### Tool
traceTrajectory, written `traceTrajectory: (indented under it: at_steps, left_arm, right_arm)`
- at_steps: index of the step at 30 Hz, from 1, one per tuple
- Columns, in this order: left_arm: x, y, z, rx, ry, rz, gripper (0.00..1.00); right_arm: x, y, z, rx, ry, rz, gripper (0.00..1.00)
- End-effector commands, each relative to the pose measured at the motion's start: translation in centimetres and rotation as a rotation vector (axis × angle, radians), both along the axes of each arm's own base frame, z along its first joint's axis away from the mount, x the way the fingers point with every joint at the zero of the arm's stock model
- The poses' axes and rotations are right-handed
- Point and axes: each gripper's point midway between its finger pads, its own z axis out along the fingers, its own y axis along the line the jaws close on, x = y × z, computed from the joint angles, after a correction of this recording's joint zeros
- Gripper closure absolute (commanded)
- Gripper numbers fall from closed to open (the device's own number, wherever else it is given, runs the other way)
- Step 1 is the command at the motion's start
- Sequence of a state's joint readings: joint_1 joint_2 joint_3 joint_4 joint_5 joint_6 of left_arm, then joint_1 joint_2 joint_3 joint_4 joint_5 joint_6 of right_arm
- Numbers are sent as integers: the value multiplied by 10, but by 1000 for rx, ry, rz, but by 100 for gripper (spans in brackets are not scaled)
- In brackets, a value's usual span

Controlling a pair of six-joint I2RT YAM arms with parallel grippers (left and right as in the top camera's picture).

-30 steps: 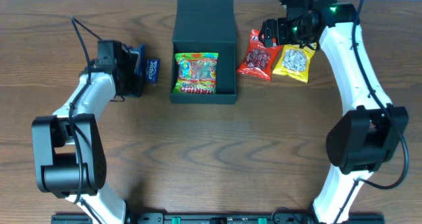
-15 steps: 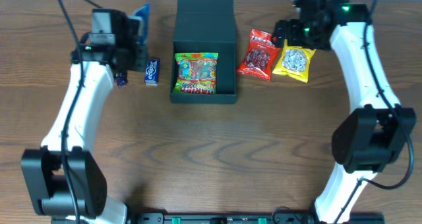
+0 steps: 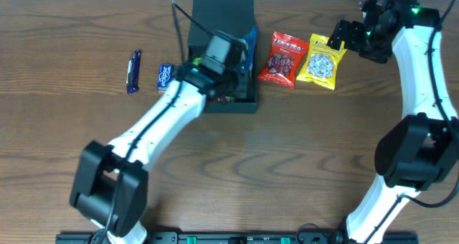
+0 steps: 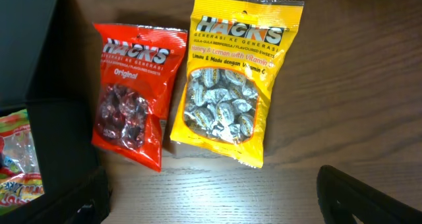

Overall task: Pack container
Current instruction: 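Place the blue bar upright in the box beside the Haribo bag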

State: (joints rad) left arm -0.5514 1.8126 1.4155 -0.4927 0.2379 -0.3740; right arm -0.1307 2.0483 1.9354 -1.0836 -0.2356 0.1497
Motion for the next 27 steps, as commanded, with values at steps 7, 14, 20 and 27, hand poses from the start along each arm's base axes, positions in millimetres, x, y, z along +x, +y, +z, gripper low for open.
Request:
traceTrajectory:
  at_steps: [7,14,20,27]
  left_arm:
    - [11,5,2,15,-3,150,79]
    - [2,-18,10,-78,7,18,22]
    - [4,-16,23,-40,-85,-93,25]
    - [32,46,32,51,-136,33,32]
  right_arm:
    - [-1,-6,12,0,-20,-17,1]
    - [-1,-6,12,0,-20,-17,1]
    - [-2,-5,11,1,-13,-17,1]
    - [-4,-4,10,2,-4,-14,1]
